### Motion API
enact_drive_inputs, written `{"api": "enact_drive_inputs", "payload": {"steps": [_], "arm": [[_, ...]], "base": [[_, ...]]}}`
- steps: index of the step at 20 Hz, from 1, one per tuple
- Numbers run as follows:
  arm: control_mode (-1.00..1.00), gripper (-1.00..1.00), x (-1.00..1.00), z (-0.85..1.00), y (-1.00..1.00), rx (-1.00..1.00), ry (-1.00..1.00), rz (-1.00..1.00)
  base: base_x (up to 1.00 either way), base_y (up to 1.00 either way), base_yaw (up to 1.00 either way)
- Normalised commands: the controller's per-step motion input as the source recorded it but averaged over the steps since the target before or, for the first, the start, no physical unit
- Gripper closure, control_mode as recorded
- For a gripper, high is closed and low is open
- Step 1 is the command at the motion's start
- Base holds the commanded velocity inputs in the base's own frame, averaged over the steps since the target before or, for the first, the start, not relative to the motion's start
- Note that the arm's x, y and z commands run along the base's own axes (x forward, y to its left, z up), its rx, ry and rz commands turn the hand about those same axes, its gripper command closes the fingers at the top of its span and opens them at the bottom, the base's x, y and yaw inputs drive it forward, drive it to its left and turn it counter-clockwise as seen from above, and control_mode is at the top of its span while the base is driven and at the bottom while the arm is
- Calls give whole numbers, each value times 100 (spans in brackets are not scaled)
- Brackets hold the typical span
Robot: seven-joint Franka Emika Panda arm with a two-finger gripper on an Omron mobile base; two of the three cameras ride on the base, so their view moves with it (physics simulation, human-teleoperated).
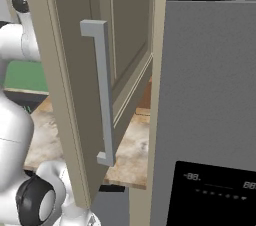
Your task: Move the shaker and shaker from the cabinet to the dining counter.
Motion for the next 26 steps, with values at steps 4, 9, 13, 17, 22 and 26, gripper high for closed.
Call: {"api": "enact_drive_inputs", "payload": {"steps": [4,9,13,17,22,26], "arm": [[-100,-100,31,-1,0,0,0,0],[-100,-100,30,-4,3,0,0,0],[-100,-100,30,-10,3,-1,0,0],[-100,-100,32,-7,3,0,0,0],[-100,-100,32,-2,3,0,0,0],[-100,-100,24,0,11,-1,0,0]], "base": [[0,0,0],[0,0,0],[0,0,0],[0,0,0],[0,0,0],[0,0,0]]}}
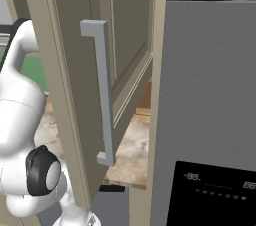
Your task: Move the shaker and shaker from the cabinet to the dining counter.
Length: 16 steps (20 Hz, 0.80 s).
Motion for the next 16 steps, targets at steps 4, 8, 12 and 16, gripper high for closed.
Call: {"api": "enact_drive_inputs", "payload": {"steps": [4,8,12,16], "arm": [[-100,-100,19,0,13,-1,0,0],[-100,-100,21,0,6,0,0,0],[-100,-100,18,0,3,0,0,0],[-100,-100,19,0,0,0,0,0]], "base": [[0,0,0],[0,0,0],[0,0,0],[0,0,0]]}}
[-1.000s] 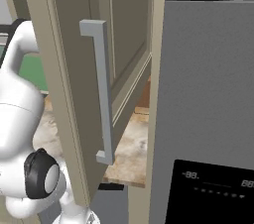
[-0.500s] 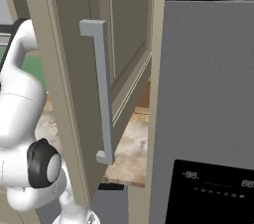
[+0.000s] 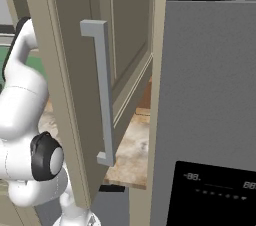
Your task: Move the shaker and shaker from the cabinet to the dining counter.
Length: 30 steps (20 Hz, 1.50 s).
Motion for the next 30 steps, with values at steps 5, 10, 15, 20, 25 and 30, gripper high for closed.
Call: {"api": "enact_drive_inputs", "payload": {"steps": [5,10,15,20,25,30], "arm": [[-100,-100,21,0,0,0,0,0],[-100,-100,17,0,0,0,0,0],[-100,-100,15,0,0,0,0,0],[-100,-100,22,0,0,0,0,0],[-100,-100,17,0,0,0,0,0],[-100,-100,13,0,0,0,0,-1]], "base": [[0,0,0],[0,0,0],[0,0,0],[0,0,0],[0,0,0],[0,0,0]]}}
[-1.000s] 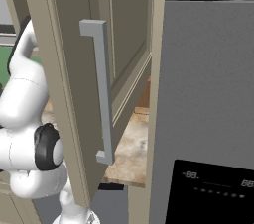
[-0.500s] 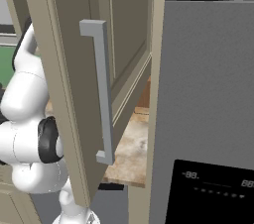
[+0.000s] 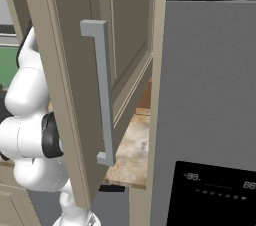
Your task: Move the shaker and shaker from the cabinet to the dining counter.
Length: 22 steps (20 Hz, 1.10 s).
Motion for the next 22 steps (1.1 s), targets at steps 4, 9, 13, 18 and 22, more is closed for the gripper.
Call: {"api": "enact_drive_inputs", "payload": {"steps": [4,9,13,18,22], "arm": [[-100,-100,4,0,0,0,0,-2],[-100,-100,0,-2,0,0,0,-3],[-100,-100,1,-6,0,0,0,-3],[-100,-100,6,-15,0,0,0,-2],[-100,-100,15,-6,0,0,0,0]], "base": [[0,0,0],[0,0,0],[0,0,0],[0,0,0],[0,0,0]]}}
